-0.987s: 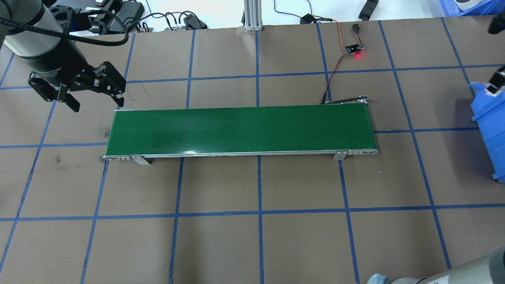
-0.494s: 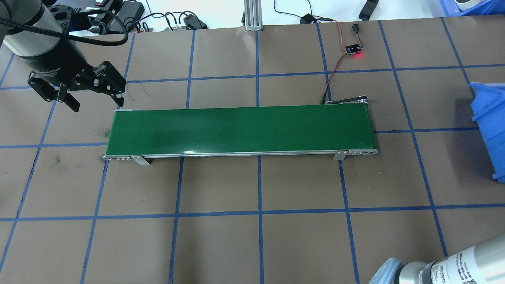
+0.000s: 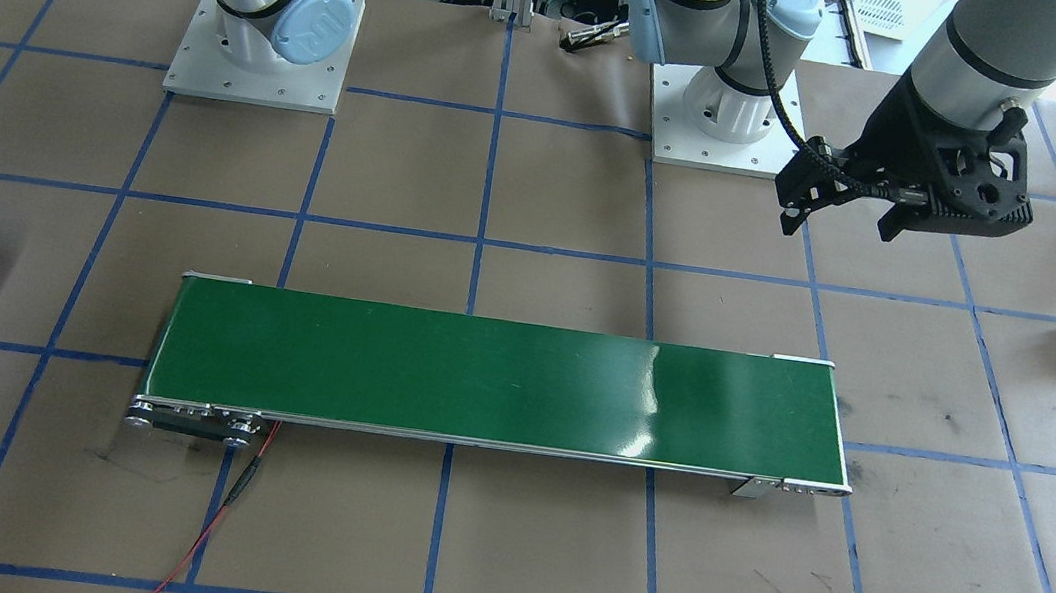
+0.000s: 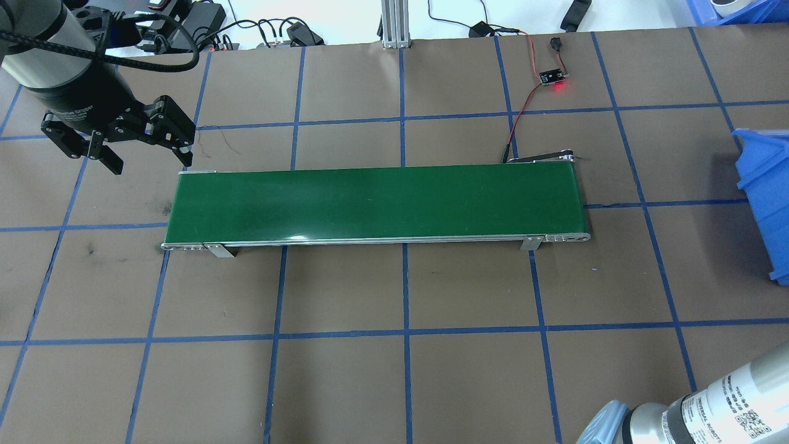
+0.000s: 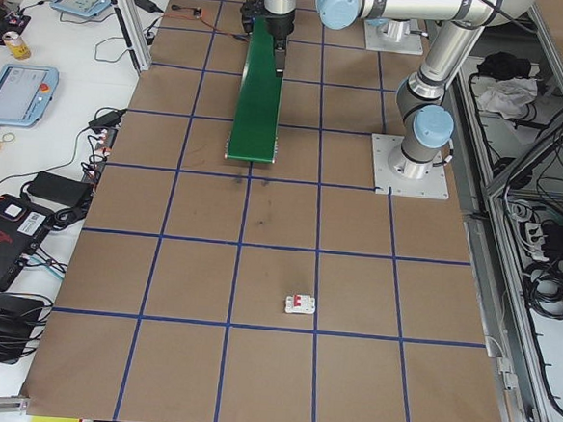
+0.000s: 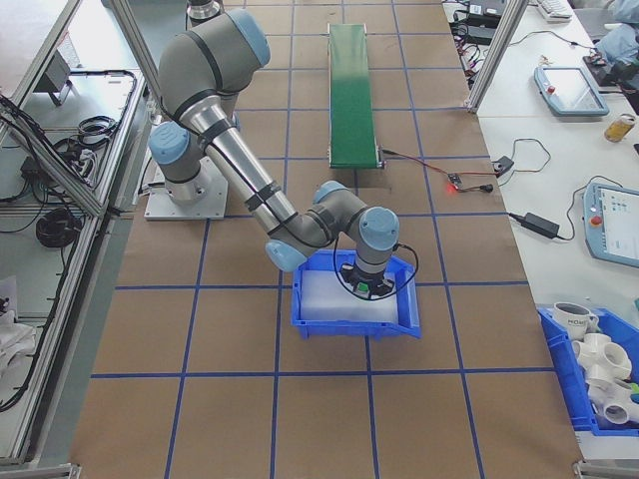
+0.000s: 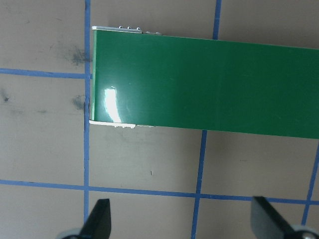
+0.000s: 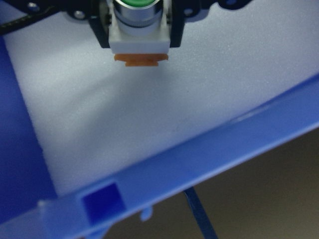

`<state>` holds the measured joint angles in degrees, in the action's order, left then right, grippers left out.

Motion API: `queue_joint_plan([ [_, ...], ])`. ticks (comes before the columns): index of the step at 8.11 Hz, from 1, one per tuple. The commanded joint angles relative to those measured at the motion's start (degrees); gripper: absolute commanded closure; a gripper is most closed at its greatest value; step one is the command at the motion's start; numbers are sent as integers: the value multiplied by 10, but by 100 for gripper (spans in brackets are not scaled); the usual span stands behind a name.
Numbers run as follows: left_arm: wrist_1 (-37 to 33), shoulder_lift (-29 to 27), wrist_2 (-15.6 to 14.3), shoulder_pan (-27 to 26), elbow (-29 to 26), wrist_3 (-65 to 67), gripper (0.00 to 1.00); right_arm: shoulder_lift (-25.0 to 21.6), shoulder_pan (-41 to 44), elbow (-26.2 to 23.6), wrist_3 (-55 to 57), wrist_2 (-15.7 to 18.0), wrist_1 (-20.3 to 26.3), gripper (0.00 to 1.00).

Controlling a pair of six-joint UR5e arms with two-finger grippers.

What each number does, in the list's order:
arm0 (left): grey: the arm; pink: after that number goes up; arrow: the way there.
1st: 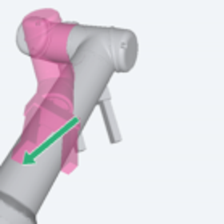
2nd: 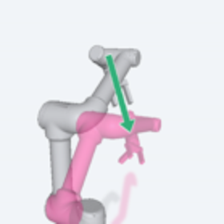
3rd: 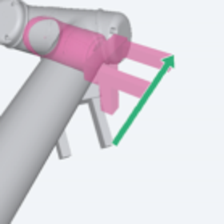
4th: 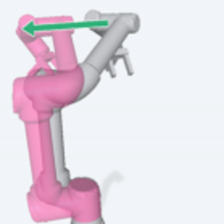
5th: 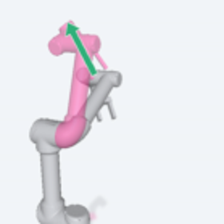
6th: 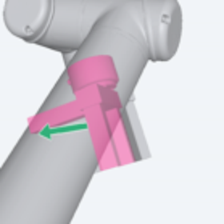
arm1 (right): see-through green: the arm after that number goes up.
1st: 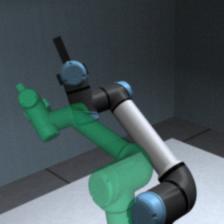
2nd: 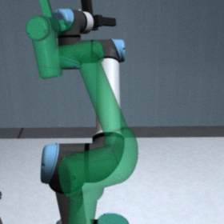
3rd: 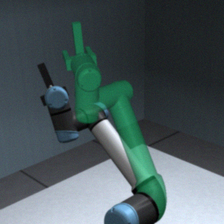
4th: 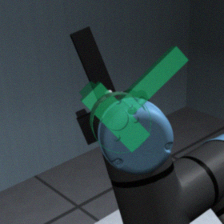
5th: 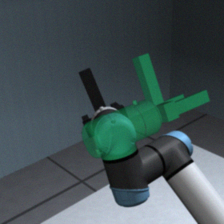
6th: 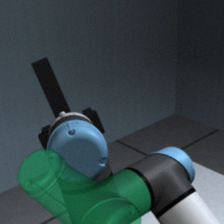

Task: Move button from left to right

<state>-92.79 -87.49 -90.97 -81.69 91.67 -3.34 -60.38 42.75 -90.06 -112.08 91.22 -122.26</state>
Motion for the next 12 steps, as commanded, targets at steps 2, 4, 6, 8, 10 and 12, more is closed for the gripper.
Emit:
queue_joint_plan([
  [2,2,0,1,0,0,0,0,0,-1,-8,-16,6,-1,5],
  [4,2,0,4,0,0,0,0,-37,-3,-8,15,5,7,0],
  [6,3,-1,5,0,-3,0,0,-102,-4,-9,123,7,63,0],
  [8,2,-3,5,2,-3,0,0,-189,0,-9,329,5,180,0],
  [10,2,-2,4,2,0,0,0,-259,65,-8,471,6,260,0],
  [12,2,0,2,2,0,0,0,-294,180,2,653,8,298,0],
])
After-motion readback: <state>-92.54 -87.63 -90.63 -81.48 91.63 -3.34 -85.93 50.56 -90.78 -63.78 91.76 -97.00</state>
